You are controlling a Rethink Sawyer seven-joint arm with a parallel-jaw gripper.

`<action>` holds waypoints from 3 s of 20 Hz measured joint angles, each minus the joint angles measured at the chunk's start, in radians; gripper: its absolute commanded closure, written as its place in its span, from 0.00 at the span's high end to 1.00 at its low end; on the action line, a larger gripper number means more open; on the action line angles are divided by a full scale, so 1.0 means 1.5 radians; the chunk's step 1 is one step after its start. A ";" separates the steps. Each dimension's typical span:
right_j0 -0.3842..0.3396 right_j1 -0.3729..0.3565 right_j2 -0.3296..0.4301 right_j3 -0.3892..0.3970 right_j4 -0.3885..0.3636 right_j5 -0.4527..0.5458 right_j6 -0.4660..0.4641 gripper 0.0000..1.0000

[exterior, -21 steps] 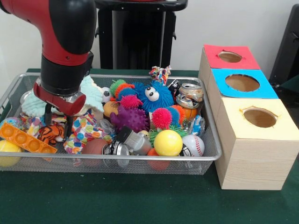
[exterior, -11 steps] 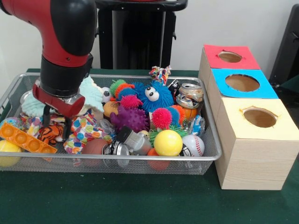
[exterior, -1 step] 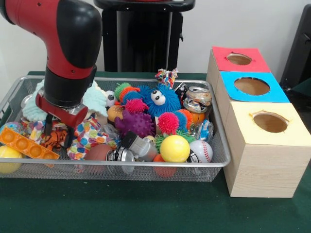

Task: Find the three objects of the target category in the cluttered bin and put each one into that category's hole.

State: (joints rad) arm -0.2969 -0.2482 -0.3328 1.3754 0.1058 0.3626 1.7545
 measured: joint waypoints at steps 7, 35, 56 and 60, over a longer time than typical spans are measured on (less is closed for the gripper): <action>0.000 0.018 -0.006 -0.008 0.000 -0.020 0.000 0.00; -0.039 -0.095 0.045 0.057 0.000 -0.020 0.000 0.00; 0.075 -0.340 0.043 0.156 0.008 -0.017 0.000 0.00; 0.111 -0.376 0.039 0.193 0.040 -0.004 0.001 0.00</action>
State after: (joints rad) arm -0.1309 -0.8115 -0.2742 1.6650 0.1659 0.3560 1.7554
